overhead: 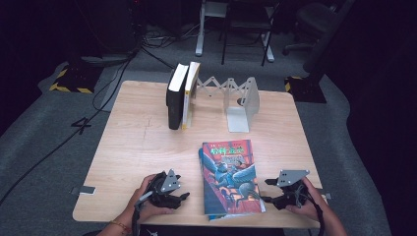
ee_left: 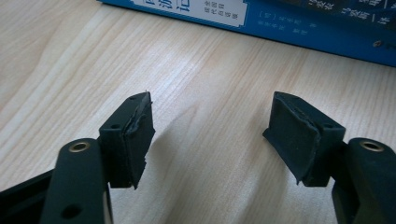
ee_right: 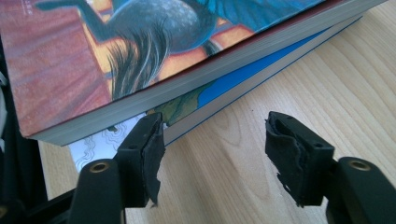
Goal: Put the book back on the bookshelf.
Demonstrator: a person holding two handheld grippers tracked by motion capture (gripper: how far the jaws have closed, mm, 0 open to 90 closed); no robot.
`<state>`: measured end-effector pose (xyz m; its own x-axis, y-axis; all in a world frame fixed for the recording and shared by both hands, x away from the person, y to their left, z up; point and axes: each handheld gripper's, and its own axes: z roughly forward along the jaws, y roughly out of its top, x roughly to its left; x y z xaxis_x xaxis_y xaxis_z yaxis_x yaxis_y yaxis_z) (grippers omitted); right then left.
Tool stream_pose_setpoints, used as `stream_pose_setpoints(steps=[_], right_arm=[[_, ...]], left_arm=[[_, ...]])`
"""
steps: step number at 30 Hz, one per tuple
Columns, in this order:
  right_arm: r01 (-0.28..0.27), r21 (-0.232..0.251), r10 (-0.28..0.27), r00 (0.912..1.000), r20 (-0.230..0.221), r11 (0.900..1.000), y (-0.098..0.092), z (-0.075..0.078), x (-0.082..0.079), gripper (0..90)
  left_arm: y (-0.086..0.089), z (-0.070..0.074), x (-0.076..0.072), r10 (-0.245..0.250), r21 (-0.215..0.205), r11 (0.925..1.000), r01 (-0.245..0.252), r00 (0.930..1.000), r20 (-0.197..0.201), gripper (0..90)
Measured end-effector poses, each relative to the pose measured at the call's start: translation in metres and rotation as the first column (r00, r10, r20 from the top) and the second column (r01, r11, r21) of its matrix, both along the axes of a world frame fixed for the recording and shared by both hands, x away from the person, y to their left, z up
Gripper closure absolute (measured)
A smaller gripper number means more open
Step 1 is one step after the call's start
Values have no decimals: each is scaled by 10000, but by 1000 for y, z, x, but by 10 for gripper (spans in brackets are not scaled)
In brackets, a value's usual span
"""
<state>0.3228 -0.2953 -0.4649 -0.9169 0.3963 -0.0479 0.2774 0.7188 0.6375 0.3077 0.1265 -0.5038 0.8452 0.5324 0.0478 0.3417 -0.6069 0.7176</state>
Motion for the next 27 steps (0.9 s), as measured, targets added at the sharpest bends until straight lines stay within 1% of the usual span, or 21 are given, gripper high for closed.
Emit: stream_pose_setpoints(steps=[2,3,4,5,6,8,10,11,12,14,15,17,20,22,23,24,26,27], right_arm=[[-12,12,12,10000,-34,10000,0,0,0,381],[-71,15,71,9999,-71,10000,0,1,0,391],[-126,-5,126,9999,-79,9999,0,1,-1,396],[-143,4,143,9999,-72,9999,0,0,-1,399],[-160,9,160,9998,-89,9999,0,0,-2,399],[-207,-14,207,9997,-131,9998,0,0,-1,400],[-272,-8,272,9996,-61,9996,0,1,-2,402],[-308,32,308,9995,39,9995,0,1,-2,401],[-337,149,336,9994,80,9993,0,1,-2,403],[-351,204,349,9993,108,9992,0,1,-2,402],[-390,333,383,9990,221,9987,1,2,-2,399],[-412,468,402,9990,212,9981,2,3,-2,399],[-416,476,406,9989,226,9980,2,3,-1,392],[-433,446,424,9989,207,9981,2,3,-1,395],[-521,159,518,9985,191,9985,2,4,-2,387],[-564,-242,570,9981,254,9981,1,5,-3,389],[-838,-186,837,9965,-83,9963,-2,6,-5,389],[-972,-249,968,9952,-173,9950,-1,5,-6,386]], left_arm=[[0,0,1,59,-3,10000,-59,10000,-77,287],[1,0,3,51,-72,10000,-53,9997,-225,287],[1,0,5,-3,-103,9999,-2,9989,-461,272],[2,0,6,-22,-154,9999,13,9983,-585,270],[2,0,7,-90,-143,9999,81,9980,-622,266],[2,-1,7,-164,-151,9998,155,9978,-635,255],[2,-1,8,-261,-163,9996,251,9976,-641,251],[2,0,8,-277,-140,9995,269,9974,-665,251],[2,0,8,-296,-136,9995,287,9973,-667,249],[2,-1,9,-303,-145,9995,294,9973,-671,247],[2,-1,9,-313,-143,9994,304,9973,-671,247],[2,-1,9,-313,-147,9994,304,9972,-675,247],[2,-1,9,-339,-148,9993,330,9972,-672,246],[2,-1,9,-349,-147,9993,340,9971,-669,245],[2,-1,9,-352,-146,9993,343,9971,-669,245],[2,-1,9,-354,-144,9993,345,9971,-667,245],[2,-1,9,-355,-145,9993,346,9971,-666,244],[2,-1,9,-363,-145,9993,354,9971,-665,244]])
